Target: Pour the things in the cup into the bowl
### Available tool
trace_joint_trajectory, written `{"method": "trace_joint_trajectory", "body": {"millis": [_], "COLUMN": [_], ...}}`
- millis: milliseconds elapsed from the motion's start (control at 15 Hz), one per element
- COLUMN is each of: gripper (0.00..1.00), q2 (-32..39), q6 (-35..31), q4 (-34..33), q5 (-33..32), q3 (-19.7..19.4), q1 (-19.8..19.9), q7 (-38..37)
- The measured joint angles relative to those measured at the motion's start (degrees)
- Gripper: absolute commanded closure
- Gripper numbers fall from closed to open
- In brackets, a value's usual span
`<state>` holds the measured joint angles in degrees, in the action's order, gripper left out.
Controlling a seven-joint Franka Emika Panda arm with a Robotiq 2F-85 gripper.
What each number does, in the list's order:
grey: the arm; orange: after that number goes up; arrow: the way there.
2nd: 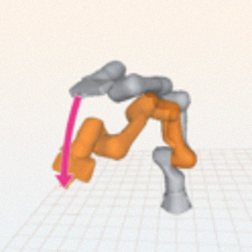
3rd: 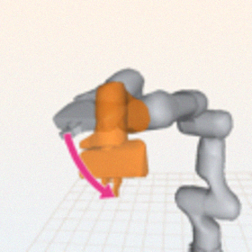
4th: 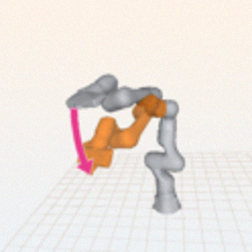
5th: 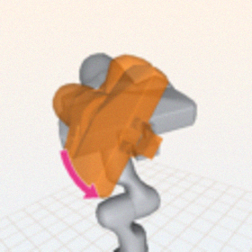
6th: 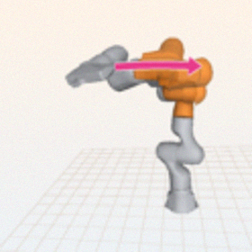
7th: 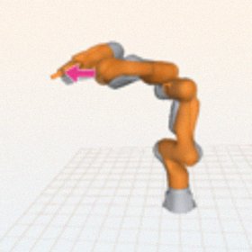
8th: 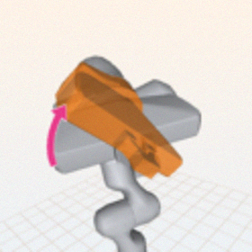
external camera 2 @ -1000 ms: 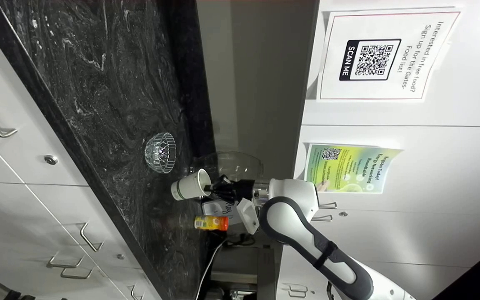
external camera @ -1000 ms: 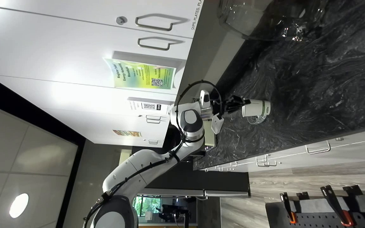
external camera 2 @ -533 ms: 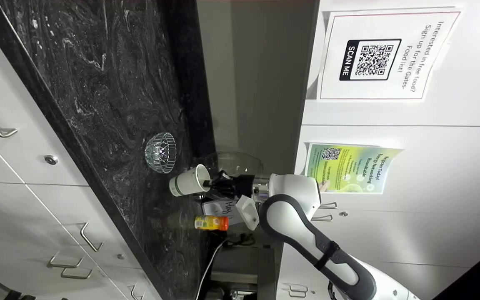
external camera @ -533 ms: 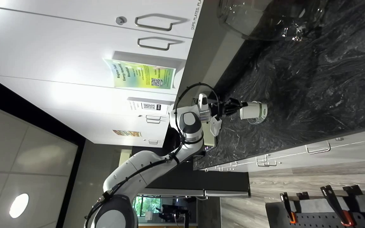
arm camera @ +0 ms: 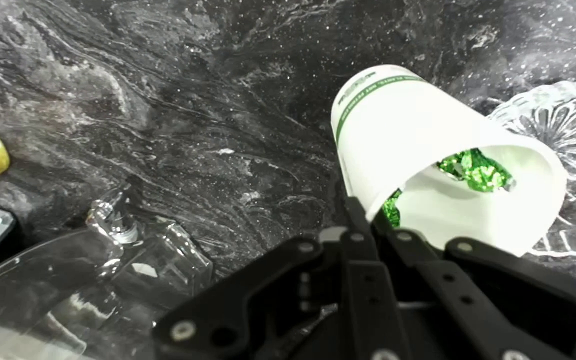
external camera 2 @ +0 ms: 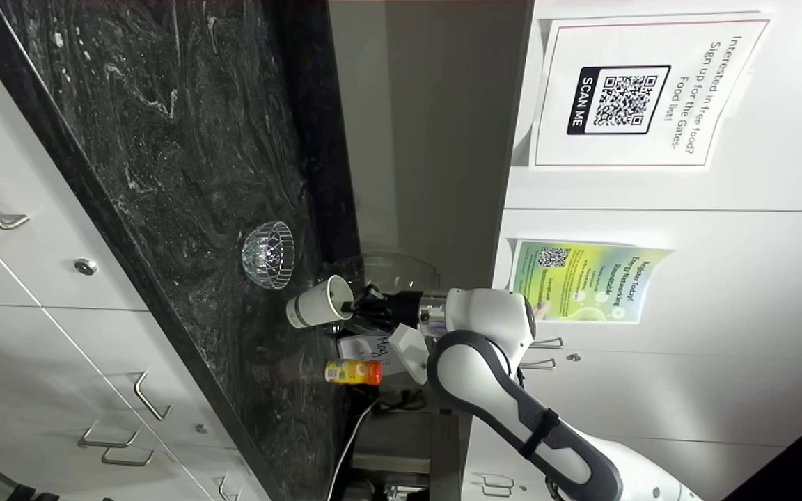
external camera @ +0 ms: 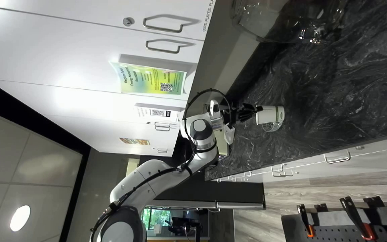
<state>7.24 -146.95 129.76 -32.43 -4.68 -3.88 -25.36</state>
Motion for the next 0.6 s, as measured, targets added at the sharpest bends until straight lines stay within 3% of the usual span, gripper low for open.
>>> {"method": "trace_joint_trajectory", "body": {"millis": [600], "gripper": [0.99], "q2": [0.02], "q6": [4.31], "q4": [-0.58], "q5": [-20.41], "q3": [1.6], "q1": [-2.23], "q7": [-21.36]}}
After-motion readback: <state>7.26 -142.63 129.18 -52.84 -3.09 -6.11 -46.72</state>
